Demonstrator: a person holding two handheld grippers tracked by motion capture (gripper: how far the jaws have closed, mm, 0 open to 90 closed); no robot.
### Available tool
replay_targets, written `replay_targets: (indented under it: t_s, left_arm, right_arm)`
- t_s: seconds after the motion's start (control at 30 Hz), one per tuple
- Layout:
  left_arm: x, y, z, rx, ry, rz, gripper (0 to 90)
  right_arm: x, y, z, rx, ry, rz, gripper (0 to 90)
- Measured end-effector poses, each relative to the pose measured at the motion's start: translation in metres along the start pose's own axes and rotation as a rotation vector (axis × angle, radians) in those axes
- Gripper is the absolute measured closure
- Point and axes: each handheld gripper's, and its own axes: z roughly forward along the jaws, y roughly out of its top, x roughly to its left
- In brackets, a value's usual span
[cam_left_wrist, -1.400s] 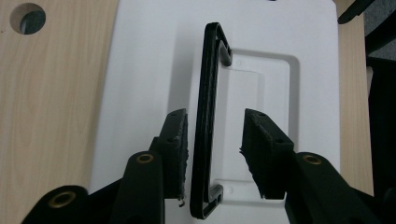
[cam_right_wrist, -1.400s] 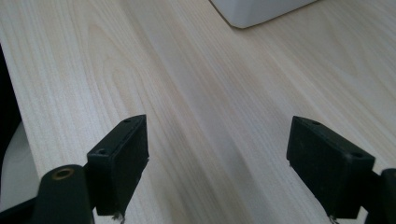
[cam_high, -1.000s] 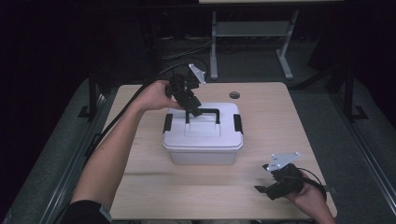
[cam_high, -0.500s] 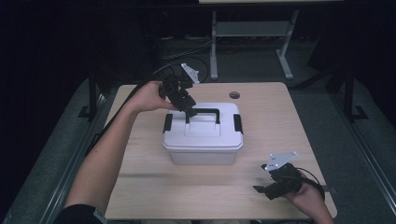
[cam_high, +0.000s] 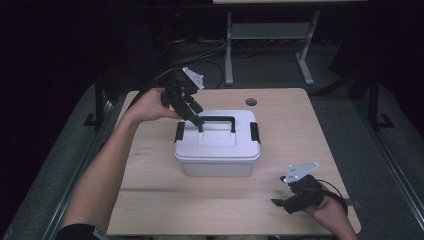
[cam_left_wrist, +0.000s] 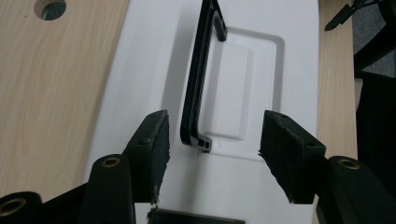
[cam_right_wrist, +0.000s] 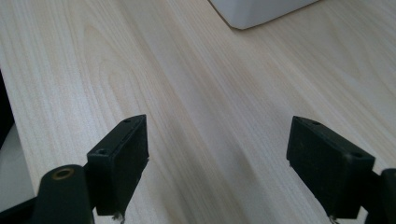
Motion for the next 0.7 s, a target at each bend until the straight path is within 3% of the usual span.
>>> replay_targets:
  t_s: [0.7]
  left_arm:
    - [-0.008, -0.018, -0.017, -0.012, 0.031, -0.021, 36.9]
  right_arm:
    - [-0.002, -0.001, 0.005, 0.015, 0.011, 0.004, 20.5]
